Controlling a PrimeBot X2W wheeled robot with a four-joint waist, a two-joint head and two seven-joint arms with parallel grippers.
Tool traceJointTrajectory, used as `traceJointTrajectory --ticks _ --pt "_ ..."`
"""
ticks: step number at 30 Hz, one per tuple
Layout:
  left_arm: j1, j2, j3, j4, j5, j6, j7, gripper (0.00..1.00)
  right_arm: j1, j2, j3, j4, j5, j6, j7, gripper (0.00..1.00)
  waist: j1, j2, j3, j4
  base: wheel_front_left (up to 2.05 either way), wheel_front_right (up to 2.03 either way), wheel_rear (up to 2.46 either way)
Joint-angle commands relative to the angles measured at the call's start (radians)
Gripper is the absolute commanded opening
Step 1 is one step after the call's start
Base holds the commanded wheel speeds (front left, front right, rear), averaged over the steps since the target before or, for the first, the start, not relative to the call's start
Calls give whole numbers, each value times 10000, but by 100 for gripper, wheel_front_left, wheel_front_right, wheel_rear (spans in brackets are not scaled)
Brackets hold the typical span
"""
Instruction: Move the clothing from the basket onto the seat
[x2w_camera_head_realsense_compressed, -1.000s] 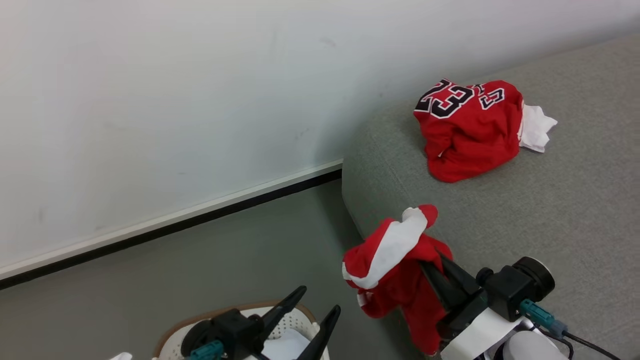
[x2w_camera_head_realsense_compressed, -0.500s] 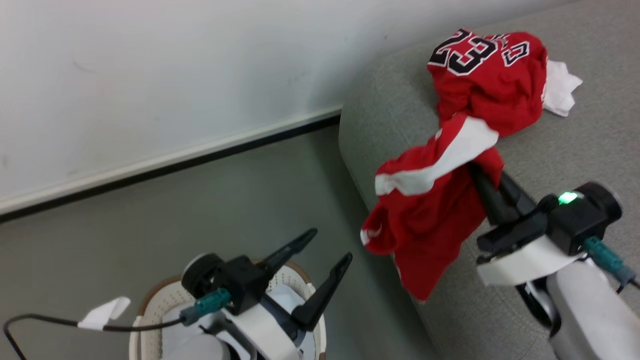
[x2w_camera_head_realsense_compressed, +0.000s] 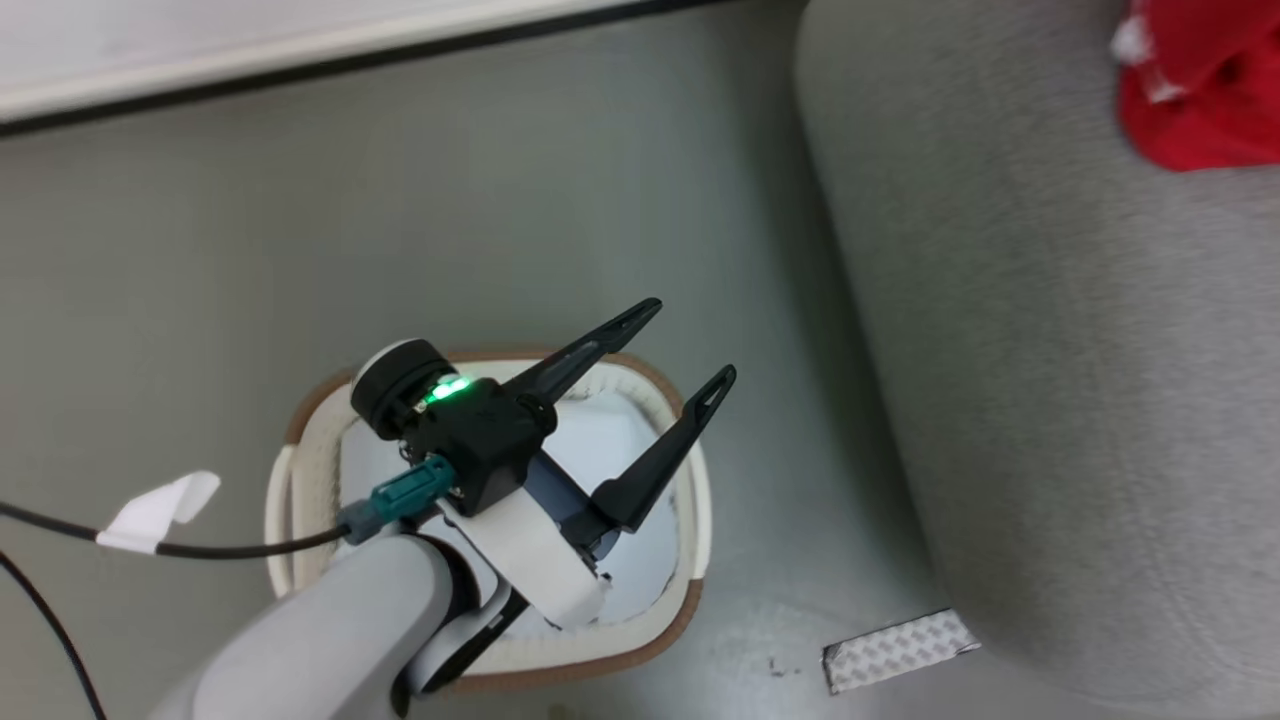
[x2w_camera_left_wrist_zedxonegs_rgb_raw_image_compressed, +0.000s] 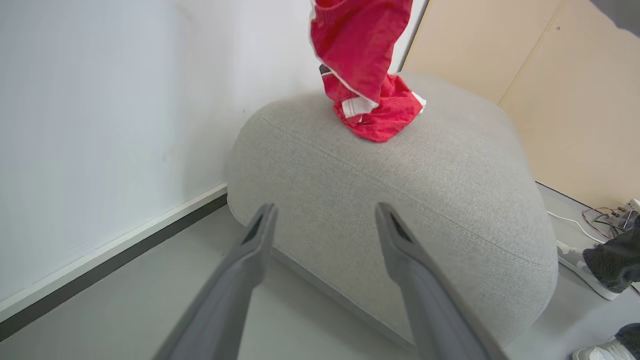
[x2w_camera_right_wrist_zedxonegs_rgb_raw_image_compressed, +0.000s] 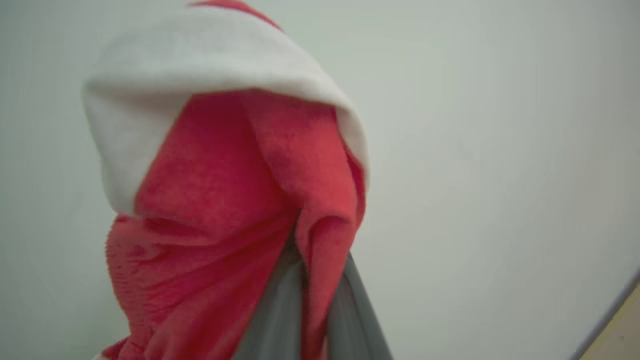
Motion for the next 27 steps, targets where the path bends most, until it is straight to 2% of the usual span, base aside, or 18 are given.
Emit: traceJointTrajectory --ticks 1,7,10,15,20,21,22,23,24,27 --pt "-60 66 22 91 3 -37 -121 100 -487 -249 -356 110 -272 -26 150 0 -4 0 771 742 0 0 0" --pt "56 139 34 345 -81 -120 -344 100 -2243 -1612 -2201 1273 -1422 -26 1217 0 -4 0 1148 1253 0 0 0" --pt "-39 81 70 373 -109 -93 -464 100 -2346 -1741 -3558 1742 -2050 -26 1461 0 -4 0 1301 1440 0 0 0" --pt "-126 84 78 318 -58 -64 -492 100 -1018 -940 -5520 2340 -3368 -26 1586 0 -4 0 1610 1569 0 0 0" --pt "-121 311 67 246 26 -27 -342 100 513 957 -7044 1571 -4605 -26 1416 0 -4 0 1804 1638 0 0 0" --pt "-96 343 109 240 3 9 -337 100 723 1291 -7228 1365 -4726 -26 1313 4 -4 0 1803 1634 0 0 0" --pt "-63 376 127 227 -18 40 -339 100 944 1626 -7280 1181 -4840 -26 1224 30 -4 0 1785 1627 0 0 0" --pt "-6 411 126 224 -45 42 -347 100 1108 1997 -7287 1067 -4829 -26 1092 60 -4 0 1732 1609 0 0 0" --pt "60 441 132 241 -76 66 -354 100 1301 2338 -7330 890 -4845 -28 1016 100 -4 0 1652 1586 0 0 0" --pt "208 482 122 240 -165 135 -381 100 1802 2809 -7124 85 -5119 -28 1049 100 -4 0 1317 1463 0 0 0"
